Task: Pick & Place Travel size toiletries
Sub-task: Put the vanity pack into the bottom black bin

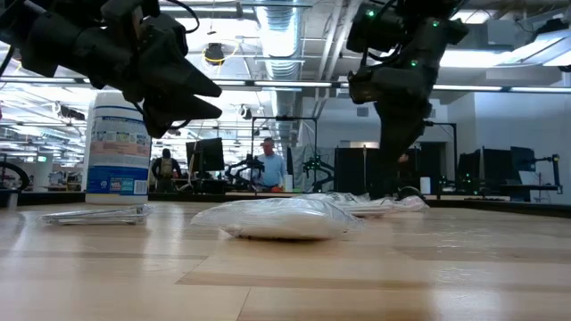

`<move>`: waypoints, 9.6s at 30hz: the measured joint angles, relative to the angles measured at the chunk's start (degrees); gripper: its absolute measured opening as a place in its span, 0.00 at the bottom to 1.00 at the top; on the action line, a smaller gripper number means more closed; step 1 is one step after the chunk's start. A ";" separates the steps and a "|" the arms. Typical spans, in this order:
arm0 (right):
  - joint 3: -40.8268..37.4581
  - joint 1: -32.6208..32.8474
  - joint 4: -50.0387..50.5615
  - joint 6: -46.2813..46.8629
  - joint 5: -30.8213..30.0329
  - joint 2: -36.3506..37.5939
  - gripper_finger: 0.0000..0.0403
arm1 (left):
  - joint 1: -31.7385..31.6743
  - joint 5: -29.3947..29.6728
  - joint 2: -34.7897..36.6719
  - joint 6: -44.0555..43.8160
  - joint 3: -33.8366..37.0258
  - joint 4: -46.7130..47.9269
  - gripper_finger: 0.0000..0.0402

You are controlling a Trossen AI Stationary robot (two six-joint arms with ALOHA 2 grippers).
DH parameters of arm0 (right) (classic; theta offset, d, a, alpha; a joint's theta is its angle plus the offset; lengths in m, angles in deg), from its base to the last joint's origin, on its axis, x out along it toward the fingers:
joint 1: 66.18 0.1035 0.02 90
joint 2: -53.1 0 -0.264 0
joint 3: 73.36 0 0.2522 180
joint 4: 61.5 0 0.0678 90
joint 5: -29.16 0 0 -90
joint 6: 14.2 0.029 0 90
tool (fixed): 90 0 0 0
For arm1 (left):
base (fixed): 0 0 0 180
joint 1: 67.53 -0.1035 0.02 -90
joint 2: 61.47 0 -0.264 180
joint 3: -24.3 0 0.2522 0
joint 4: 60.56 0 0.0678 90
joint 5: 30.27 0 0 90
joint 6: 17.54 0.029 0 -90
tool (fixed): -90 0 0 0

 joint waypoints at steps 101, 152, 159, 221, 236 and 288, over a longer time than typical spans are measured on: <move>1.49 20.78 -39.57 -15.31 -24.07 4.13 0.00 | -7.14 -14.68 -0.81 3.23 7.33 -36.98 0.49; 1.57 17.32 -40.25 -14.07 -21.17 4.18 0.00 | -9.28 -17.17 -4.24 8.61 0.23 -35.00 0.43; 1.57 17.30 -40.25 -14.07 -21.19 4.18 0.00 | -9.28 -17.17 -4.24 8.62 0.23 -34.92 0.25; 22.75 -1.51 -20.69 -27.26 -20.90 4.18 0.69 | 44.78 -7.33 -24.37 -99.22 -69.43 96.12 0.00; 22.75 -1.82 -27.83 -32.32 -10.94 4.18 0.69 | 43.29 -12.08 -24.75 -99.87 -69.43 104.67 0.00; 22.75 -2.40 -24.95 -33.73 -10.59 4.18 0.69 | 43.15 3.43 -24.81 -94.74 -69.38 109.86 0.31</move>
